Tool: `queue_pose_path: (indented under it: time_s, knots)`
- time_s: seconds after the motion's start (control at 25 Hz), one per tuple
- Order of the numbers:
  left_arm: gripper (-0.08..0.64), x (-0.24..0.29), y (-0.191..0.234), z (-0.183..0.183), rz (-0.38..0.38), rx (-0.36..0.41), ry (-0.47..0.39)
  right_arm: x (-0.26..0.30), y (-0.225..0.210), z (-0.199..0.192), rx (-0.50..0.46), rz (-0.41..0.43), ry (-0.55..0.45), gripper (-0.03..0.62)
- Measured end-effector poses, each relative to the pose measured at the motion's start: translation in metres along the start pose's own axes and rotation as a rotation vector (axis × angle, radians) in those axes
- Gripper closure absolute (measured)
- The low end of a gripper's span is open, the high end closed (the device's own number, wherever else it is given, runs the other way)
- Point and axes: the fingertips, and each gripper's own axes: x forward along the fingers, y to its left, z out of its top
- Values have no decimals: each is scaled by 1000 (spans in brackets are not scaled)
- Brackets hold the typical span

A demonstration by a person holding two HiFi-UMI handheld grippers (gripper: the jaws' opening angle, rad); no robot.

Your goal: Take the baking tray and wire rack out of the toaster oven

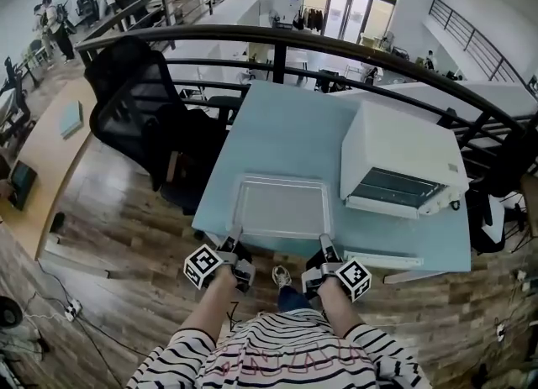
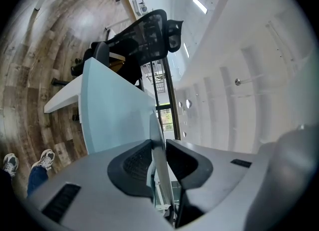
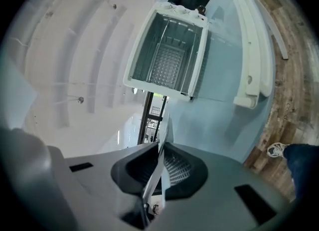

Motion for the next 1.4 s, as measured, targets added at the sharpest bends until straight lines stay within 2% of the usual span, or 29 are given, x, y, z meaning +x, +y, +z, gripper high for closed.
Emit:
queue_pose_path:
  time_s: [0.36, 0.72, 1.12, 1.4]
  knots:
    - [468, 64, 4, 18, 38, -1, -9, 63, -9, 22, 6, -39, 15, 543]
    - [465, 131, 8, 57, 67, 15, 7, 140, -5, 31, 2, -60, 8, 542]
    - [462, 225, 5, 92, 85, 57, 56, 223, -6, 54, 8, -97, -23, 541]
    - [462, 280, 10, 99, 133, 127, 107, 266, -12, 75, -9, -114, -52, 538]
